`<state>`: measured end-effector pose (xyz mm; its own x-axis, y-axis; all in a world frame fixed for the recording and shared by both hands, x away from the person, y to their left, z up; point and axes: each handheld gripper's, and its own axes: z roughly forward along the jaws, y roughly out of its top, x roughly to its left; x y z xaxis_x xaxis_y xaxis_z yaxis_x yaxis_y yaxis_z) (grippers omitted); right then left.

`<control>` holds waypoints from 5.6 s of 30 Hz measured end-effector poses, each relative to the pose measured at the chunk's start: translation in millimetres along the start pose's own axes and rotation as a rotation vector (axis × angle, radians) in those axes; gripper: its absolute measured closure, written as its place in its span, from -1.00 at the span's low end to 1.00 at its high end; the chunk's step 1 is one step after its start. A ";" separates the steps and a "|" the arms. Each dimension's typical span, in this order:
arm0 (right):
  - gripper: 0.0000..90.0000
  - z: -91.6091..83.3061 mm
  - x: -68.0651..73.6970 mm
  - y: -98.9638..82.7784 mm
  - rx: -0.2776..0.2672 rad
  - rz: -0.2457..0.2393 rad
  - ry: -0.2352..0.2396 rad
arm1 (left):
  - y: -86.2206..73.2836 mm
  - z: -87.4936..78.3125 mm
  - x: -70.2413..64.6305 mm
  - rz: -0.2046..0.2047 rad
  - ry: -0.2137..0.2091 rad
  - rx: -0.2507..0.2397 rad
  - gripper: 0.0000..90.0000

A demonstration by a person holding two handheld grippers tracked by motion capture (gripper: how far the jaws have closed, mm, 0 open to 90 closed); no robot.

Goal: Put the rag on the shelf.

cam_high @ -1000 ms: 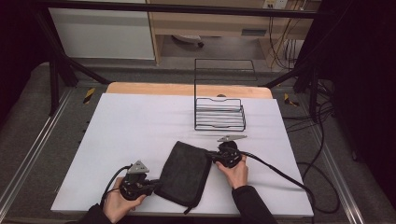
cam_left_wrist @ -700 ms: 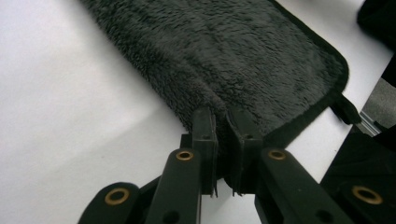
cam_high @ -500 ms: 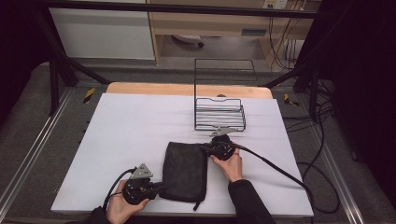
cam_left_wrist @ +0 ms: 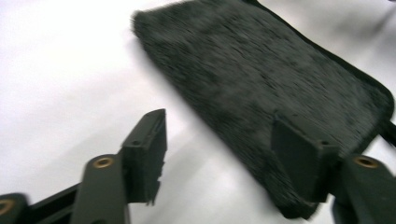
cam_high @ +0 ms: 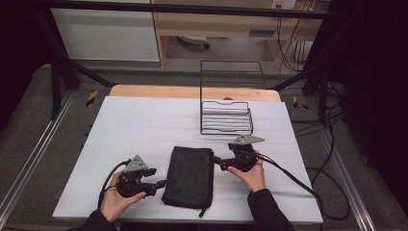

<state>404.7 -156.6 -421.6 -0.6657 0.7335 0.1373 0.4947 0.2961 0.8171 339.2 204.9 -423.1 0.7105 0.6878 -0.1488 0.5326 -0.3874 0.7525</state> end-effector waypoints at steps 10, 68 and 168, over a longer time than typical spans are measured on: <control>-0.87 -28.9 -6.8 -24.9 -0.015 0.062 -0.001 | 32.8 10.5 23.8 -0.008 0.068 0.004 -0.66; -0.41 53.7 3.0 8.5 0.045 0.110 -0.002 | 51.8 88.2 48.9 -0.105 0.018 0.061 0.35; 0.78 -6.3 30.9 50.6 -0.160 0.003 0.066 | 89.2 3.8 9.0 -0.007 0.026 -0.209 0.80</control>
<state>405.7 -122.8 -372.5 -0.7020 0.6911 0.1719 0.4049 0.1887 0.8947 394.9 174.2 -359.8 0.6936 0.7068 -0.1394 0.4279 -0.2486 0.8689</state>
